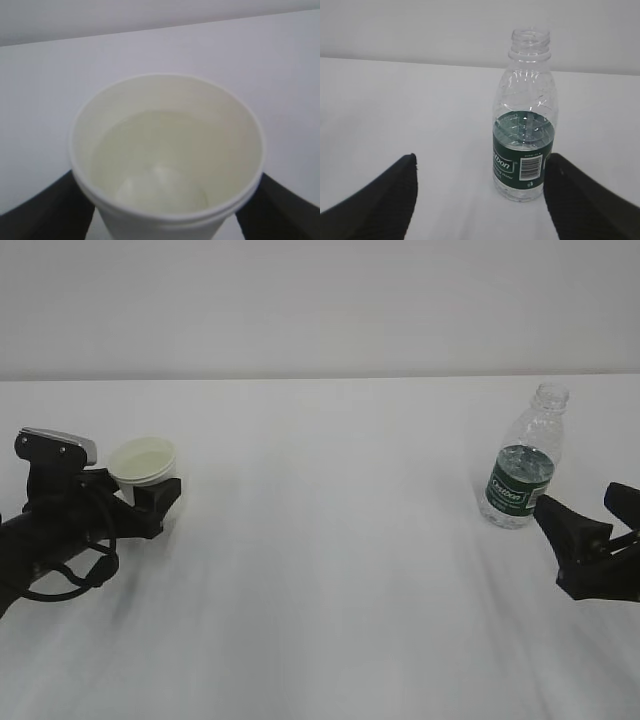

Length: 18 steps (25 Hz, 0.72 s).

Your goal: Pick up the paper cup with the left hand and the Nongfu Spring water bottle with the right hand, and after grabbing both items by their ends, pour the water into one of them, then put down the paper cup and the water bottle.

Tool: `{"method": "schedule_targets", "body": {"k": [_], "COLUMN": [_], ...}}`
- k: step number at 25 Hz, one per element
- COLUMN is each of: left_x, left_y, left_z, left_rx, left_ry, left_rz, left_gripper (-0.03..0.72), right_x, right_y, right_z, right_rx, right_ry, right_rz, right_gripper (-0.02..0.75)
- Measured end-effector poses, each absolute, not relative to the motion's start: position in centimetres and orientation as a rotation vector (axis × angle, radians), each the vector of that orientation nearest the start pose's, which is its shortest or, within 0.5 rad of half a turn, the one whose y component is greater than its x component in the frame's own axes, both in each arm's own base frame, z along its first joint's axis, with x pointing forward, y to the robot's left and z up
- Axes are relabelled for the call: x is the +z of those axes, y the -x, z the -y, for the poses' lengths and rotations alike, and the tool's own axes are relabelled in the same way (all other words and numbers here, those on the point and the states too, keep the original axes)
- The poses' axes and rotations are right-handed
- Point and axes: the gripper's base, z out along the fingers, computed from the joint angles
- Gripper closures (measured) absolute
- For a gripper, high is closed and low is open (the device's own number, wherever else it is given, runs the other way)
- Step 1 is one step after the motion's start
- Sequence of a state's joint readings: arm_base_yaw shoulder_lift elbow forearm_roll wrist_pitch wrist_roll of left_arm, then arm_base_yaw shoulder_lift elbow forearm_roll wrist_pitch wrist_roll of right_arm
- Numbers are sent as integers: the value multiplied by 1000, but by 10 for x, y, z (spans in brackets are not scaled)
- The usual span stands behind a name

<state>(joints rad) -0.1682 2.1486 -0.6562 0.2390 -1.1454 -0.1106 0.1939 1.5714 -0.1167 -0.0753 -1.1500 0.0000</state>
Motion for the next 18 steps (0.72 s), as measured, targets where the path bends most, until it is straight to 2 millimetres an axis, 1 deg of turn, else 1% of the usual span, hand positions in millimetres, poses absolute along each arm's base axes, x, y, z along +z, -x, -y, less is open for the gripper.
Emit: {"method": "schedule_targets", "body": {"k": [7,12,18], "left_x": [71,71,71], "left_y": [-327,-328,-328], "left_z": [75,73,75], "left_rx": [-319,-305,-317], "left_ry": [-294,-268,-291], "left_rz": [-1823,-1825,-1823], "left_gripper": [42,41,38], "right_x": [144,144,144], "right_y": [-195,-195,-195], "right_z": [-45,-45,-45], "right_rx": [179,179,179], "right_ry": [252,252,252], "right_rz": [-1775,-1775,-1775], "right_gripper": [150,150,150]}}
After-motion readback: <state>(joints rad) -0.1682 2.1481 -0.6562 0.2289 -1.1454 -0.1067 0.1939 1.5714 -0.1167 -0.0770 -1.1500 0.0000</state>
